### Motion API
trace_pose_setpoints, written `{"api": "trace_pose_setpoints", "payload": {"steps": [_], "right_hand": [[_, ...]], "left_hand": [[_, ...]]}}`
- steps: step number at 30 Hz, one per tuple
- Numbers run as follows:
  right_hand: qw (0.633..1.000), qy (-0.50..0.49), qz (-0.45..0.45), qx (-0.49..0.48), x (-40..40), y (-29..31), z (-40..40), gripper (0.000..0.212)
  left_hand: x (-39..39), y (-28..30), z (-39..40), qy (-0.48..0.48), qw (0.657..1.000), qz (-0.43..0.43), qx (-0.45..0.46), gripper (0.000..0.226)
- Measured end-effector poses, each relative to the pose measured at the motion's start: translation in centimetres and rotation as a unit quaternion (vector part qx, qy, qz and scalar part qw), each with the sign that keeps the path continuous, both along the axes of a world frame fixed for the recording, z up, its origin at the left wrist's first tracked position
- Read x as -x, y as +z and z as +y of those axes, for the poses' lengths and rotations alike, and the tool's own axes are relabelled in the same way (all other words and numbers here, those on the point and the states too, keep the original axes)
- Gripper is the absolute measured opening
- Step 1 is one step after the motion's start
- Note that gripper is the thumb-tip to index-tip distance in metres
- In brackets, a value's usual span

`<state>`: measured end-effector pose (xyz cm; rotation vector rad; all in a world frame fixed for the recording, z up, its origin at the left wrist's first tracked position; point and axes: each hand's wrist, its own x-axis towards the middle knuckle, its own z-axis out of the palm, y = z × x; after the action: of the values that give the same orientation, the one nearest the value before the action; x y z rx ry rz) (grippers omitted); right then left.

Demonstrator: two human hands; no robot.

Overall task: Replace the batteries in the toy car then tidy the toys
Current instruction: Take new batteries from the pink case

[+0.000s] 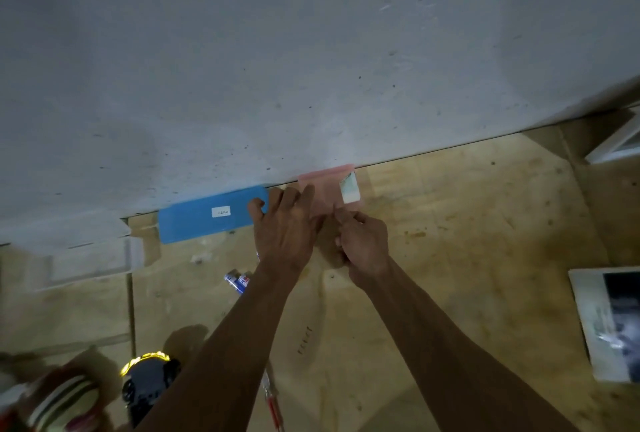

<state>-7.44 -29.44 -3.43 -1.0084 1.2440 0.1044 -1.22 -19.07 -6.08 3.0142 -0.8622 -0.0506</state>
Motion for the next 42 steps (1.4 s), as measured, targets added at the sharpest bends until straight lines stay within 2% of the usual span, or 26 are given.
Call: {"api": "trace_pose_setpoints", "payload": {"steps": [8,15,17,20,23,26,32,35,36,38,40,42], "right_hand": [[0.999,0.031,-0.006,0.039,-0.2,1.8,-0.5,0.021],[0.993,0.052,-0.059,0.084,-3.6,4.1,-1.8,0.027],[0.993,0.072,-0.065,0.065,-4.1,4.4,-2.4,0.019],[0.996,0.058,-0.063,-0.019,-4.0,3.9,-2.6,0.010],[0.993,0.004,-0.069,-0.099,-3.7,3.3,-2.4,0.016],[0.991,-0.036,-0.081,-0.103,-3.7,3.4,-2.4,0.028],[0.997,-0.015,-0.068,-0.029,-3.6,3.4,-1.9,0.024],[0.993,0.060,-0.031,0.095,-2.7,2.9,-1.8,0.021],[0.981,0.088,-0.022,0.170,-2.1,3.0,-2.0,0.022],[0.926,0.151,-0.051,0.343,-0.8,3.1,-2.6,0.038],[0.840,0.223,-0.114,0.481,0.2,2.5,-3.7,0.045],[0.754,0.306,-0.153,0.561,0.4,1.6,-4.9,0.038]], "left_hand": [[-0.1,0.3,-0.5,0.032,0.999,-0.010,0.026,0.051],[0.6,1.3,0.2,0.055,0.996,-0.044,0.055,0.098],[0.7,1.3,0.4,0.058,0.996,-0.051,0.051,0.102],[1.1,1.1,0.7,0.065,0.996,-0.038,0.041,0.105],[1.2,1.1,0.6,0.078,0.996,-0.041,0.028,0.107],[1.3,1.3,0.4,0.086,0.996,-0.032,0.012,0.112],[1.2,1.0,0.3,0.084,0.996,-0.024,0.009,0.106],[1.2,0.9,0.5,0.081,0.996,-0.038,0.013,0.107],[1.2,0.7,0.5,0.079,0.996,-0.046,0.019,0.104],[1.2,0.5,0.6,0.073,0.995,-0.067,0.029,0.093],[1.1,0.3,0.6,0.072,0.994,-0.076,0.032,0.089],[1.2,0.2,0.5,0.066,0.994,-0.076,0.041,0.083]]}}
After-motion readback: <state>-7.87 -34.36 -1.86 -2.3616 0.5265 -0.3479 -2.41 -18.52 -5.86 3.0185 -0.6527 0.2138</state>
